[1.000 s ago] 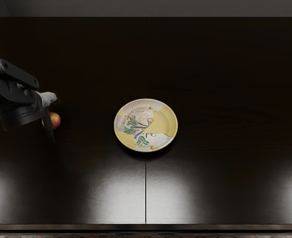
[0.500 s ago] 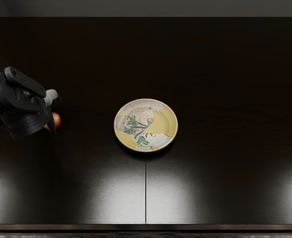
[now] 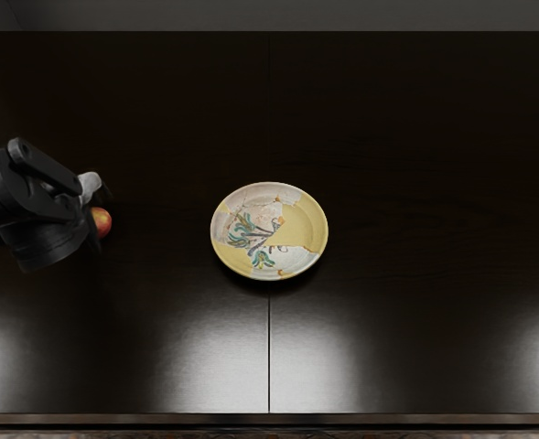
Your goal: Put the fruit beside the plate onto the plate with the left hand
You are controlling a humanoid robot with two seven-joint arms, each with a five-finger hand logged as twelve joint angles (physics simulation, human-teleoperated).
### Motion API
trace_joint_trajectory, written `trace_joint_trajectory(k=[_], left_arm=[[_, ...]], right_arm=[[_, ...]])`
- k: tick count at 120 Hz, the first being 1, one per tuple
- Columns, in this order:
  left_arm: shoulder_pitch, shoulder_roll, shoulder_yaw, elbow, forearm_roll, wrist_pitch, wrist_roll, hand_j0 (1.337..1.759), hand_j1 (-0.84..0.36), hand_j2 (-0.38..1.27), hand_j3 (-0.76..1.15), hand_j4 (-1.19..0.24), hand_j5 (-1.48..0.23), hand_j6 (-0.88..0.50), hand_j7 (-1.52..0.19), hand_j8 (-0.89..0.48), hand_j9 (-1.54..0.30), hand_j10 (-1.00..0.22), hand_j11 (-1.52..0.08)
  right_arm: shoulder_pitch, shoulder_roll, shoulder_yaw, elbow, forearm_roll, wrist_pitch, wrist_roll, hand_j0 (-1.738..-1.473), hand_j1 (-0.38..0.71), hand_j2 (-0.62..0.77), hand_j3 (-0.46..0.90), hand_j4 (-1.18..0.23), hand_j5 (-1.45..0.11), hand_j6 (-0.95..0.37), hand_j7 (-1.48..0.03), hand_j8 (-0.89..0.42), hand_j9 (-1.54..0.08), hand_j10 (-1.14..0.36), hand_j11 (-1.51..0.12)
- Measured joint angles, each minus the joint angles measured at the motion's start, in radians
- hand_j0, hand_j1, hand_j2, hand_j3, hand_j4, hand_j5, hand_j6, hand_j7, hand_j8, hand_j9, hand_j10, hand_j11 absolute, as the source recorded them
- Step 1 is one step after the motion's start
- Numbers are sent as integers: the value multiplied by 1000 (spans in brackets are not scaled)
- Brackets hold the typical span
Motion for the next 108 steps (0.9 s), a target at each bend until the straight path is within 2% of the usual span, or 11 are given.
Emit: trace_joint_trajectory(k=[49,100,108], left_arm=[[25,2,8,7,-2,15,0,1658,-124,79,0,-394,-512,-394,-512,-394,-512,-394,-512],[26,-8,3,8,-5,50,0,1658,-144,83,0,-412,-535,-412,-535,-412,-535,-411,-535],[33,-8,1,8,-6,46,-1,1658,-200,92,0,-459,-595,-456,-596,-459,-596,-458,-596]], right_arm=[[0,0,0,0,0,0,0,-1658,-327,-4,0,-18,-24,-19,-24,-18,-24,-18,-24],[0,0,0,0,0,0,0,-1658,-327,-4,0,-19,-24,-19,-24,-19,-24,-19,-24],[0,0,0,0,0,0,0,-1658,-327,-4,0,-19,-24,-19,-24,-19,-24,-19,-24]])
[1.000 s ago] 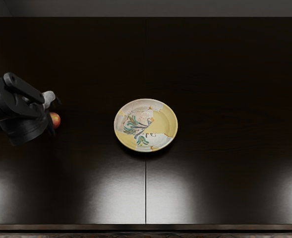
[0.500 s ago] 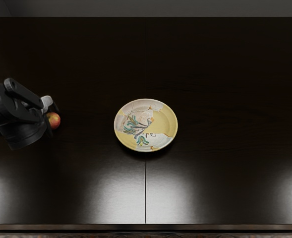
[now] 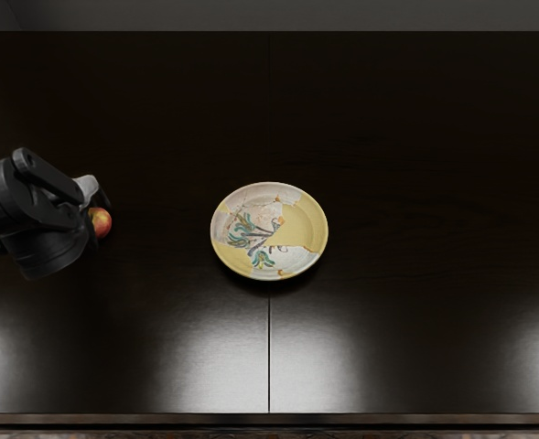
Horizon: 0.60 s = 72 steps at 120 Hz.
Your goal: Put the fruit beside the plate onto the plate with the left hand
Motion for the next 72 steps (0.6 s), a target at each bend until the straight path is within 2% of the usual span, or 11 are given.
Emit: trace_joint_trajectory(k=[7,12,31,50,52,65,72], left_arm=[[3,0,-1,0,0,-7,0,1658,-273,107,0,-530,-671,-475,-680,-521,-680,-524,-680],[2,2,-1,0,0,-21,0,1657,-298,143,0,-584,-727,-461,-744,-504,-749,-571,-749],[-14,11,-2,-1,-1,-72,0,1654,-314,379,0,-671,-889,-480,-908,-526,-915,-688,-914],[-99,56,-14,-5,-5,-265,0,1654,-372,488,0,-582,-1032,-387,-1026,-444,-1005,-751,-1005],[-110,64,-17,-5,-5,-287,0,1653,-369,450,0,-574,-1041,-386,-1033,-444,-1015,-756,-1015],[-236,207,-35,-6,-13,-495,-1,1652,-389,501,0,-545,-1114,-337,-1087,-412,-1064,-788,-1064],[-270,263,-49,-4,-20,-612,-12,1651,-389,487,0,-535,-1132,-332,-1107,-387,-1084,-799,-1084]], right_arm=[[0,0,0,0,0,0,0,-1658,-327,-4,0,-19,-24,-19,-24,-19,-24,-19,-24],[0,0,0,0,0,0,0,-1658,-327,-4,0,-19,-24,-19,-24,-19,-24,-19,-24],[0,0,0,0,0,0,0,-1658,-327,-4,0,-19,-24,-19,-24,-19,-24,-19,-24],[0,0,0,0,0,0,0,-1658,-327,-4,0,-18,-24,-18,-24,-18,-24,-18,-24],[0,0,0,0,0,0,0,-1658,-327,-4,0,-18,-24,-18,-24,-18,-24,-18,-24],[0,0,0,0,0,0,0,-1658,-327,-4,0,-18,-24,-18,-24,-18,-24,-18,-24],[0,0,0,0,0,0,0,-1658,-327,-4,0,-18,-24,-18,-24,-18,-24,-18,-24]])
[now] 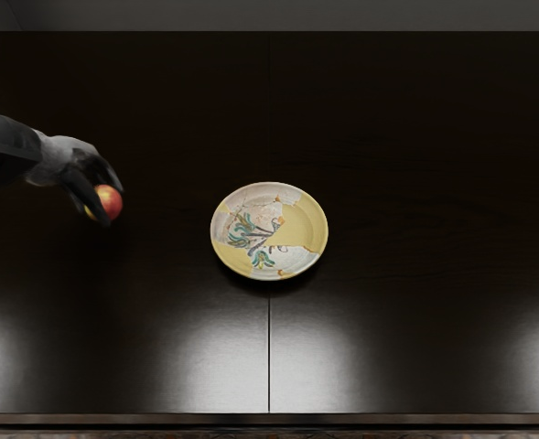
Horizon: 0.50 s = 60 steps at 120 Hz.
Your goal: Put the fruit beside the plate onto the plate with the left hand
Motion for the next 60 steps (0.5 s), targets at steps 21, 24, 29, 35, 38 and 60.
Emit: trace_joint_trajectory(k=[21,24,29,35,38,60], left_arm=[[27,43,-245,4,-2,-185,-9,1650,-388,522,0,-594,-1165,-344,-1131,-368,-1116,-826,-1116],[60,40,-290,7,2,-194,-9,1650,-391,532,0,-587,-1169,-318,-1127,-379,-1118,-825,-1119],[82,37,-359,11,7,-206,-8,1651,-395,557,0,-625,-1182,-331,-1129,-367,-1122,-828,-1121],[93,35,-427,14,12,-215,-8,1651,-384,539,0,-664,-1191,-336,-1128,-374,-1126,-833,-1126],[95,35,-455,16,14,-218,-8,1650,-378,532,0,-681,-1194,-341,-1128,-377,-1129,-835,-1129],[182,2,-575,71,28,-226,-7,1651,-371,508,0,-758,-1212,-344,-1127,-371,-1139,-839,-1140]], right_arm=[[0,0,0,0,0,0,0,-1658,-327,-4,0,-18,-24,-18,-24,-18,-24,-18,-24],[0,0,0,0,0,0,0,-1658,-327,-4,0,-18,-24,-18,-24,-18,-24,-18,-24],[0,0,0,0,0,0,0,-1658,-327,-4,0,-18,-24,-18,-24,-18,-24,-18,-24],[0,0,0,0,0,0,0,-1658,-327,-4,0,-18,-24,-18,-24,-18,-24,-18,-24],[0,0,0,0,0,0,0,-1658,-327,-4,0,-18,-24,-18,-24,-18,-24,-18,-24],[0,0,0,0,0,0,0,-1658,-327,-4,0,-18,-24,-18,-24,-18,-24,-18,-24]])
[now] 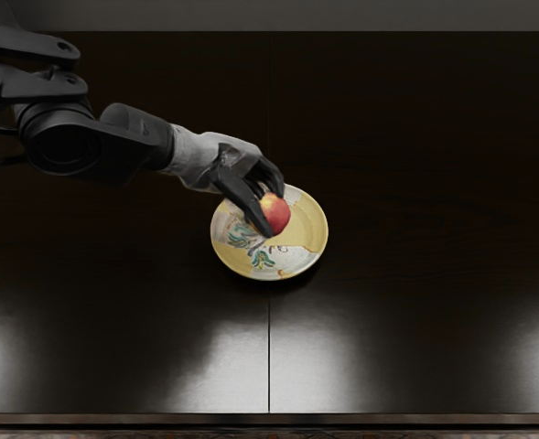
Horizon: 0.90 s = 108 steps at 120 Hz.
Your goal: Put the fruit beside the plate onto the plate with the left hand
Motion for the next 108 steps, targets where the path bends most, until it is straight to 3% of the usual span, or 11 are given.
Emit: trace_joint_trajectory(k=[5,9,26,54,58,72,86,94,108], left_arm=[[22,-9,-8,23,1,3,0,1651,-357,473,0,-771,-1209,-361,-1126,-376,-1141,-842,-1143],[42,-16,-12,46,5,5,0,1651,-372,558,0,-779,-1209,-363,-1128,-368,-1140,-844,-1140],[146,-61,-19,162,29,12,0,1652,-381,590,0,-802,-1205,-352,-1139,-370,-1141,-821,-1138],[174,-62,-21,236,47,24,1,1651,-376,566,0,-807,-1173,-368,-1116,-380,-1119,-822,-1119],[179,-63,-21,238,46,27,0,1652,-342,500,0,-749,-1077,-379,-1028,-385,-1032,-804,-1032],[184,-74,-25,243,46,31,0,1655,-75,288,0,-451,-645,-243,-617,-246,-620,-487,-620],[175,-67,-28,241,45,26,-1,1656,104,164,0,-260,-371,-142,-355,-144,-356,-280,-356],[168,24,-13,220,44,14,-1,1657,171,118,0,-189,-269,-104,-257,-105,-258,-203,-258],[125,356,105,202,43,-198,-1,1657,246,67,0,-108,-154,-60,-148,-61,-148,-116,-148]], right_arm=[[0,0,0,0,0,0,0,-1658,-327,-4,0,-19,-24,-18,-24,-18,-24,-18,-24],[0,0,0,0,0,0,0,-1658,-327,-4,0,-18,-24,-18,-24,-18,-24,-18,-24],[0,0,0,0,0,0,0,-1658,-327,-4,0,-18,-24,-18,-24,-18,-24,-18,-24],[0,0,0,0,0,0,0,-1658,-327,-4,0,-18,-24,-18,-24,-18,-24,-18,-24],[0,0,0,0,0,0,0,-1658,-327,-4,0,-18,-24,-18,-24,-18,-24,-18,-24],[0,0,0,0,0,0,0,-1658,-327,-4,0,-18,-24,-18,-24,-18,-24,-18,-24],[0,0,0,0,0,0,0,-1658,-327,-4,0,-18,-24,-18,-24,-18,-24,-18,-24],[0,0,0,0,0,0,0,-1658,-327,-4,0,-18,-24,-18,-24,-19,-24,-18,-24],[0,0,0,0,0,0,0,-1658,-327,-4,0,-18,-24,-18,-24,-18,-24,-18,-24]])
